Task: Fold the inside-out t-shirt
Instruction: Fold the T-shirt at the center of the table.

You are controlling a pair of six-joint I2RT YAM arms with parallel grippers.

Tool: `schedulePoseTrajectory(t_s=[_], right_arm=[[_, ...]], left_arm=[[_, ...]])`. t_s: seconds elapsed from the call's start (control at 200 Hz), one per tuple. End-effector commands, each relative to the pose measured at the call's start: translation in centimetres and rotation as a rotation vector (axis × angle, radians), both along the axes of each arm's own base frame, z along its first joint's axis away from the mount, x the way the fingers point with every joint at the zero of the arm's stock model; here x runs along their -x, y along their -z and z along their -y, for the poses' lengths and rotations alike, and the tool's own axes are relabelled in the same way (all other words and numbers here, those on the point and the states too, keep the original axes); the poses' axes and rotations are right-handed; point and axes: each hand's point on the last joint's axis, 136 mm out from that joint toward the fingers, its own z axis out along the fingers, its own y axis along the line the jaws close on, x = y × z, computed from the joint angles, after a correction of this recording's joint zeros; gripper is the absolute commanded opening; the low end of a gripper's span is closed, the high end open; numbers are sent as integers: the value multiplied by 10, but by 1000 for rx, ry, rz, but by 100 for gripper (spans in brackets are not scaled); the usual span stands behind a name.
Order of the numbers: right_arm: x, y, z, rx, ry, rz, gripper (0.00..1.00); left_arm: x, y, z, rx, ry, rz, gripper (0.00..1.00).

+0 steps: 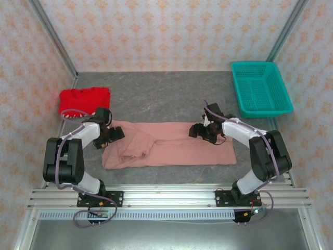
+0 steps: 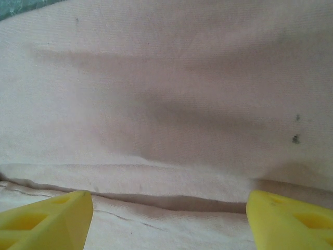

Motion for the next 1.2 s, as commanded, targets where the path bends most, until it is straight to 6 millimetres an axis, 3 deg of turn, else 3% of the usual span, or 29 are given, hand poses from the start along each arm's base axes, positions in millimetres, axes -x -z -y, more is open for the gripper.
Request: schedulePoseTrajectory(t_s=[0.0, 0.235, 0.646, 0.951, 1.191], right_arm=[[-7, -5, -7, -14, -16, 11, 78], [-9, -2, -6, -8, -6, 5, 78], [-8, -1, -6, -9, 0, -2, 77], [-7, 1, -5, -8, 4, -4, 77], [-8, 1, -7, -13, 5, -4, 77]], left_arm=[[9, 13, 47, 239, 73, -9, 91], [14, 4, 60, 283, 96, 21, 84], [29, 6, 80, 271, 162, 4, 73], [40, 3, 93, 286, 217, -5, 51], [32, 2, 100, 294, 250, 21, 33]])
